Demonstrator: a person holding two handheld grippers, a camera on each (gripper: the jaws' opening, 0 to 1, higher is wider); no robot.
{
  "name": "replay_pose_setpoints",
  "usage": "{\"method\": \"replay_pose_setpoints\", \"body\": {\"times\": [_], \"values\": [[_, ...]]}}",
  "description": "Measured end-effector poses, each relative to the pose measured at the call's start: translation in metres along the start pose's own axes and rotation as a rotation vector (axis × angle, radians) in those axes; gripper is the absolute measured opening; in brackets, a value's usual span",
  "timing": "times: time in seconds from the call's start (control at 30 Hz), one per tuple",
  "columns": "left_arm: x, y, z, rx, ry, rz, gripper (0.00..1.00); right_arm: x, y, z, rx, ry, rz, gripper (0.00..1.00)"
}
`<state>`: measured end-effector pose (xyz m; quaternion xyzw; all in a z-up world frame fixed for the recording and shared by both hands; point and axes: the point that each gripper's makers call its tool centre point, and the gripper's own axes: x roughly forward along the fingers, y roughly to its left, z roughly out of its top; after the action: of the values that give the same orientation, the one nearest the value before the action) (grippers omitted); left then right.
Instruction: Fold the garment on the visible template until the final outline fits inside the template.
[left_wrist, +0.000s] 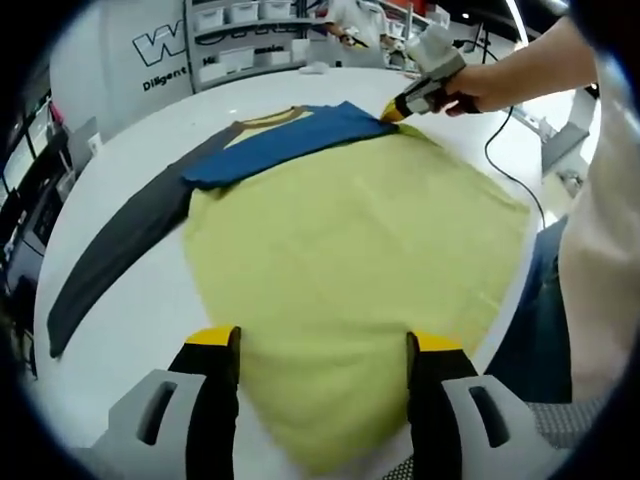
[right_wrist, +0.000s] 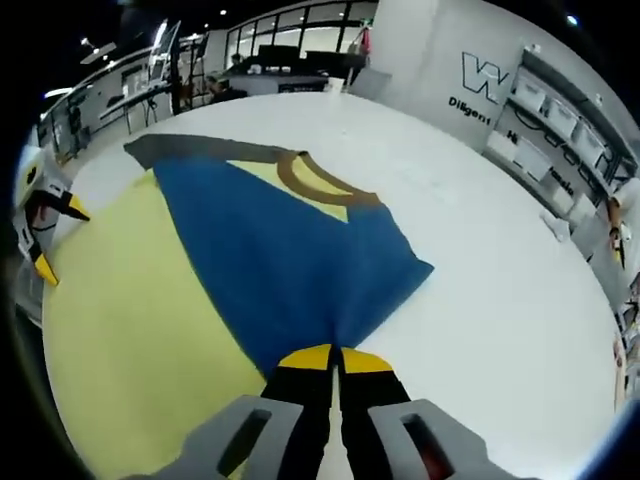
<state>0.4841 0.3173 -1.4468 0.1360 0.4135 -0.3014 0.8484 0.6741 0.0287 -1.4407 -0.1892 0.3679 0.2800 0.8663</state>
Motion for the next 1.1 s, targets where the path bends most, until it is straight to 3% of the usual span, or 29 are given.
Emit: {"method": "replay_pose_setpoints", "body": {"times": [0.1, 0.17, 0.2, 0.27, 0.47, 0.53, 0.63, 0.7, 0.87, 0.9, 0.93, 1.0, 1.1], "values": [[0.0, 0.0, 0.0, -0.002, 0.0, 0.002, 0.67, -0.004, -0.01, -0.005, 0.046, -0.011, 0.0, 0.0], [0.0, 0.0, 0.0, -0.004, 0.001, 0.004, 0.67, -0.006, -0.022, -0.018, 0.077, 0.031, -0.023, 0.0], [0.0, 0.0, 0.0, -0.004, 0.0, 0.004, 0.67, -0.007, -0.025, -0.02, 0.111, 0.024, -0.028, 0.0], [0.0, 0.0, 0.0, -0.005, 0.0, 0.004, 0.67, -0.013, -0.028, -0.012, 0.1, -0.019, -0.04, 0.0], [0.0, 0.0, 0.0, -0.006, 0.001, 0.005, 0.67, -0.016, 0.01, 0.006, 0.0, -0.073, 0.042, 0.0], [0.0, 0.0, 0.0, -0.007, 0.001, 0.005, 0.67, -0.014, 0.024, 0.001, -0.078, -0.039, 0.064, 0.07], [0.0, 0.0, 0.0, -0.008, 0.003, 0.006, 0.67, -0.01, 0.032, -0.007, -0.127, -0.019, 0.07, 0.1], [0.0, 0.0, 0.0, -0.009, 0.004, 0.007, 0.67, -0.012, 0.026, -0.011, -0.147, -0.003, 0.047, 0.0], [0.0, 0.0, -0.001, -0.01, 0.006, 0.008, 0.67, -0.014, 0.014, -0.015, -0.161, -0.018, 0.04, 0.0], [0.0, 0.0, -0.001, -0.01, 0.006, 0.008, 0.67, -0.014, 0.006, -0.025, -0.188, 0.041, 0.019, 0.0], [0.0, 0.0, -0.001, -0.009, 0.006, 0.008, 0.67, -0.014, 0.0, -0.024, -0.169, 0.005, 0.008, 0.0], [0.0, 0.0, -0.001, -0.009, 0.007, 0.008, 0.67, -0.018, -0.009, -0.029, -0.091, 0.017, -0.011, 0.0], [0.0, 0.0, -0.001, -0.01, 0.007, 0.008, 0.67, -0.026, -0.006, -0.02, -0.084, -0.025, 0.004, 0.0]]}}
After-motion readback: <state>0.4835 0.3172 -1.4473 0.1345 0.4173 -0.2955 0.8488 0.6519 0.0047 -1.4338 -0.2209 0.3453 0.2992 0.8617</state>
